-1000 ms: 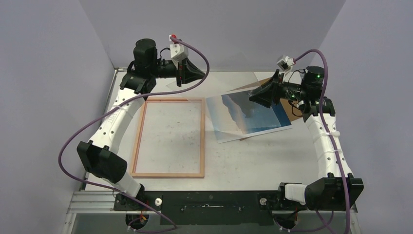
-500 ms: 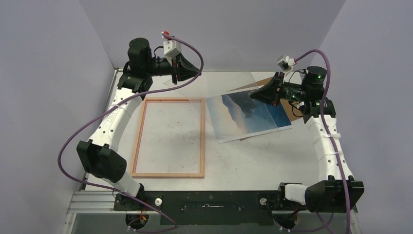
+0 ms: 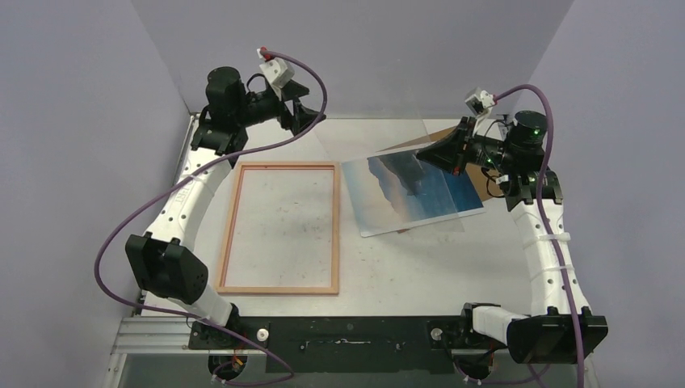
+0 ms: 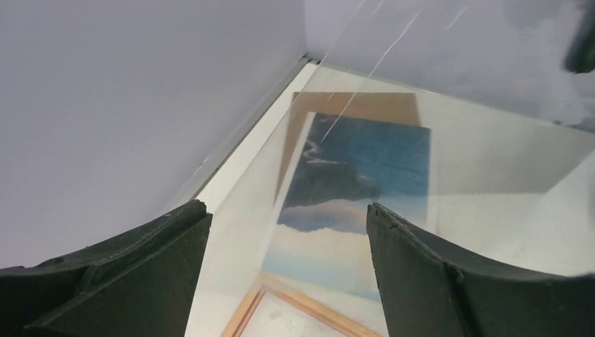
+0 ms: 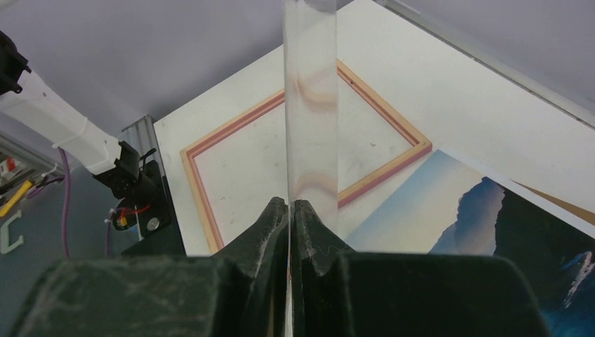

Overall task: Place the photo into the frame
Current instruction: Adjust the photo frame item.

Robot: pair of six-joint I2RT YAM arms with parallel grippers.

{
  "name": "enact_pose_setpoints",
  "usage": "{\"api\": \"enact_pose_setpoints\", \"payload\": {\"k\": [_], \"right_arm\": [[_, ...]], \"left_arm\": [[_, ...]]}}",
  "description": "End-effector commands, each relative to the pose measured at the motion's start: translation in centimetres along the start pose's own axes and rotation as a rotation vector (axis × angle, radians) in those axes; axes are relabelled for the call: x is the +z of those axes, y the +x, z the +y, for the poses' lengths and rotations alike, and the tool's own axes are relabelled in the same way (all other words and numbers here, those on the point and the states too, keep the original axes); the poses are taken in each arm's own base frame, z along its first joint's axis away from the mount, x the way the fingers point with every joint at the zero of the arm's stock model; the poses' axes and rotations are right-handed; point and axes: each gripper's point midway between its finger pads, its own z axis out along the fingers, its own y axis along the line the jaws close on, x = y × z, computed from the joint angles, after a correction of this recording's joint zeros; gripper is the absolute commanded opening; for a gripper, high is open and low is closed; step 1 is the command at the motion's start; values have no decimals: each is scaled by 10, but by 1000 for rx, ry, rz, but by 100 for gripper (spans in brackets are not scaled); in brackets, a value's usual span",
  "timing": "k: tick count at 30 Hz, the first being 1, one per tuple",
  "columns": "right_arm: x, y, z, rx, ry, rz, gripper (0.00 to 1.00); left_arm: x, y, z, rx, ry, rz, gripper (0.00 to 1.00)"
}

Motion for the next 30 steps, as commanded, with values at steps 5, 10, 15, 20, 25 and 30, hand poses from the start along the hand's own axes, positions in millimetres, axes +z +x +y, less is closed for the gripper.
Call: {"api": "enact_pose_setpoints", "payload": {"k": [5, 10, 15, 20, 25, 30], "right_arm": [[-2, -64, 8, -112, 111, -180, 0], [-6, -100, -10, -13, 230, -335, 0], [-25, -124, -38, 57, 462, -427, 0], [-32, -142, -50, 155, 541, -492, 0], [-31, -149, -56, 222, 543, -545, 0], [-28, -149, -61, 300, 555, -552, 0]], "left_arm": [[-52, 4, 67, 29, -404, 13, 86], [-94, 53, 101, -128, -677, 145, 93], [-140, 119, 106, -428, -862, 396, 94], [-189, 187, 101, -619, -1017, 587, 94], [-256, 251, 101, -933, -1209, 625, 90], [-280, 290, 96, -1092, -1234, 646, 85]]}}
